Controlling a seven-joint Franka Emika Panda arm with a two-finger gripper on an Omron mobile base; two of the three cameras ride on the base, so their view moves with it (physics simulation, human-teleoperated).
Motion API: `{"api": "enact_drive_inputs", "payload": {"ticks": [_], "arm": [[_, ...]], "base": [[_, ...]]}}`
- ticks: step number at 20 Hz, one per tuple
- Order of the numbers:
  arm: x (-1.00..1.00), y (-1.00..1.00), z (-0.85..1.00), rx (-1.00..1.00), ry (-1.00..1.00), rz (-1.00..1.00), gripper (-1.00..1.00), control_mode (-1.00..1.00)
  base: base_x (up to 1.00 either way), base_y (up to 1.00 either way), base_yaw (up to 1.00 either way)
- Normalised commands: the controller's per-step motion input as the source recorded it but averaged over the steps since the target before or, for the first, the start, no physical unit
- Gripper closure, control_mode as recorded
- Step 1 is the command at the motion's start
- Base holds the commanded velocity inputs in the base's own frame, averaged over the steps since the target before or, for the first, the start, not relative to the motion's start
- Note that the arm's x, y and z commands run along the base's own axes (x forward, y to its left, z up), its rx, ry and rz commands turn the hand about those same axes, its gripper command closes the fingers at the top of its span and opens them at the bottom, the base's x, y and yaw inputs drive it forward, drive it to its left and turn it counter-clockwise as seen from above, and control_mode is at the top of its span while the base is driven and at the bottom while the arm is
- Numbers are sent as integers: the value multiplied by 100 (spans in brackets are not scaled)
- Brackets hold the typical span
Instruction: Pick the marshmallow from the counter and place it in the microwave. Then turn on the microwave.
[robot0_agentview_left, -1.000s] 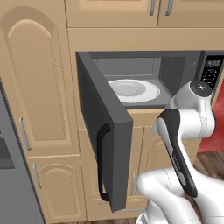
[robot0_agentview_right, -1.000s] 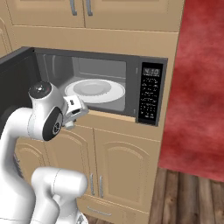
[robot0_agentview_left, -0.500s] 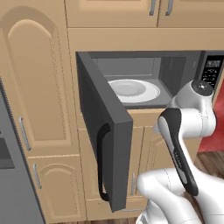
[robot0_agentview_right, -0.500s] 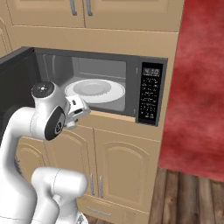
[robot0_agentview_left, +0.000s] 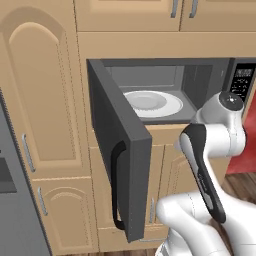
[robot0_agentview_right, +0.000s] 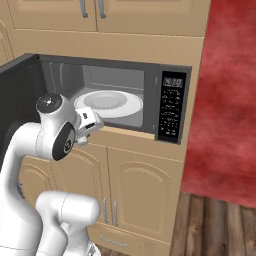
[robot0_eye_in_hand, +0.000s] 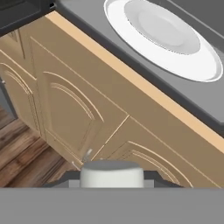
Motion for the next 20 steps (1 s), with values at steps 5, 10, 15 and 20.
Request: {"api": "enact_drive_inputs", "payload": {"ticks": [5,10,15,20], "arm": [[7,0,0,-1,-14,0,100,-100],[7,0,2,0,-7,-1,100,-100],[6,0,20,0,1,-3,100,-100],[9,0,18,0,1,-2,100,-100]], "base": [[0,0,0],[0,0,0],[0,0,0],[0,0,0]]}}
